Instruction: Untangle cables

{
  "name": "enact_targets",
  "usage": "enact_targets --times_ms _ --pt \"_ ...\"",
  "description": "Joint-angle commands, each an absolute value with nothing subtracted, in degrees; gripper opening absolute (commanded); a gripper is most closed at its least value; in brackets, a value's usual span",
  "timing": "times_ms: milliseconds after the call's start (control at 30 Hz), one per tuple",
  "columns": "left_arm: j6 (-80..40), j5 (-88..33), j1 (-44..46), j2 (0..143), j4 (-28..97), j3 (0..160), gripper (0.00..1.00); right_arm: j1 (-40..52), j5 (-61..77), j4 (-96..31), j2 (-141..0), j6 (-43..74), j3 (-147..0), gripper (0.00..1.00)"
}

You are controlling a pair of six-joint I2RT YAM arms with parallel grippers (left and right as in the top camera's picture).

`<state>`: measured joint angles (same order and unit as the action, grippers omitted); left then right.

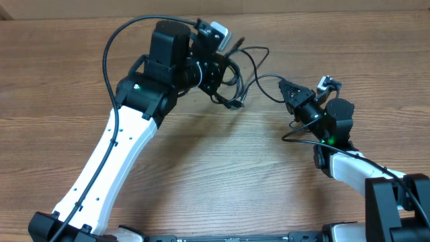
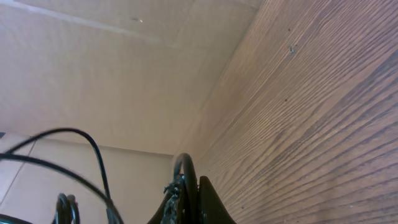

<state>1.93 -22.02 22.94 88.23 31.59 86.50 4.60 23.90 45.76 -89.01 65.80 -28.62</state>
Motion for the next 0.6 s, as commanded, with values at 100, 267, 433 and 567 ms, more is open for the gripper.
enact_targets --times_ms 100,267,433,567 --pt "-6.83 -21.85 19.75 86.85 28.62 87.70 0.04 4.43 22.26 43.64 -89.12 66.06 -29.32 0.04" --pt "-11.90 -22.09 17.65 86.87 29.28 87.70 0.04 3.51 22.52 43.20 -89.12 66.04 -29.32 0.28" --pt "-12.32 -22.11 17.61 86.87 29.36 87.70 0.04 3.51 22.50 43.68 -89.12 66.04 -29.32 0.61" --pt "-12.32 -22.04 17.58 86.87 29.63 87.70 0.04 3.51 22.55 44.82 -89.12 66.04 -29.32 0.63"
